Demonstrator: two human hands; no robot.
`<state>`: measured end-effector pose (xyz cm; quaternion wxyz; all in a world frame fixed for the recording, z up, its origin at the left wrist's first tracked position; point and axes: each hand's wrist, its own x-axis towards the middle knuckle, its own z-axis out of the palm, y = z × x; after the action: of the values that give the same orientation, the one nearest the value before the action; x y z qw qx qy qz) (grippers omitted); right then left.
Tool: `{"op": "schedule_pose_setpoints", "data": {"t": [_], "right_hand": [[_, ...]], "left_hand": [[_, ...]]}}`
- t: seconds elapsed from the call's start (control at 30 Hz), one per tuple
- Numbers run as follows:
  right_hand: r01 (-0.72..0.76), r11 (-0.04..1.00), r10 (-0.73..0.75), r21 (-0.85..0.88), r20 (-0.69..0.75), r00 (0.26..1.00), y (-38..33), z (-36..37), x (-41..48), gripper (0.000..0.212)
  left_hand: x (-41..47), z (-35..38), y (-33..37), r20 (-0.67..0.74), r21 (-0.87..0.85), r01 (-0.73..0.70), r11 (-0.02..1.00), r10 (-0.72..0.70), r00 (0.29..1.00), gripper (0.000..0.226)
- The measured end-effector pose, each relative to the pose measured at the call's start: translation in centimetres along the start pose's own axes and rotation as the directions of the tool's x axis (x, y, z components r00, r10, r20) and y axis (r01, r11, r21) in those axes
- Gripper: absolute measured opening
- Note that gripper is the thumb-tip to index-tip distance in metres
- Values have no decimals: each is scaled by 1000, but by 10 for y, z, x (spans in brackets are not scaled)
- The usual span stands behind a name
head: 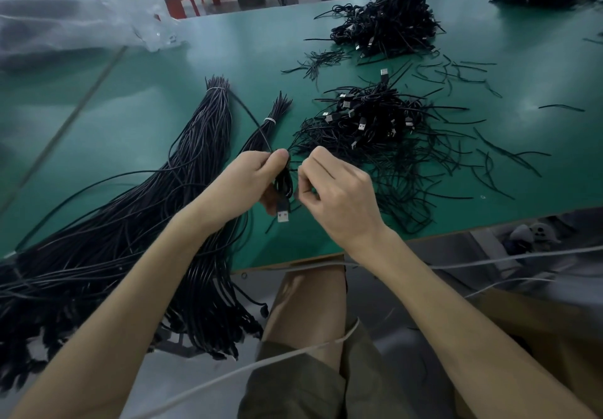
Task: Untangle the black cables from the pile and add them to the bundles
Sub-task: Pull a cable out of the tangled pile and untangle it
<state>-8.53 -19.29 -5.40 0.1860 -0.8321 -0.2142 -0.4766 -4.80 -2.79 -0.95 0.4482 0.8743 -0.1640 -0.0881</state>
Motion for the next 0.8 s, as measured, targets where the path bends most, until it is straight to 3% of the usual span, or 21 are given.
{"op": "schedule_pose_setpoints", "data": {"t": [0.07,0.17,0.23,0.3,0.37,0.47,0.53,0.63,0.73,0.8], "right_hand": [[16,999,-16,44,-2,1000,1,-2,-1,23],[76,997,-75,29,-35,997,-1,-2,-1,30],[113,994,-114,-9,-52,992,-1,-1,-2,27],[130,991,-130,-18,-40,991,-1,1,-5,25],[116,993,-116,-15,-17,993,-1,0,-9,25],[21,1000,-21,18,12,1000,1,-3,-11,23],[-68,995,66,69,24,997,4,-7,-8,19],[-247,948,245,199,38,969,12,-12,4,14],[-508,795,523,331,49,851,31,-16,25,14],[-660,651,684,376,86,724,51,-16,39,13]], "left_hand": [[0,-3,3,163,-222,158,962,-123,979,45],[1,-9,-3,468,-491,448,747,-207,859,35],[2,-11,-8,623,-536,594,599,-194,758,37],[3,-12,-12,677,-521,627,579,-167,717,37],[2,-11,-15,619,-489,537,687,-160,769,39],[0,-7,-17,386,-452,291,844,-109,916,43],[0,-3,-19,264,-508,172,844,-38,964,44],[0,3,-24,155,-649,65,758,48,987,32],[1,7,-27,38,-672,11,741,20,999,22],[0,9,-31,-92,-418,-35,908,-4,996,13]]}}
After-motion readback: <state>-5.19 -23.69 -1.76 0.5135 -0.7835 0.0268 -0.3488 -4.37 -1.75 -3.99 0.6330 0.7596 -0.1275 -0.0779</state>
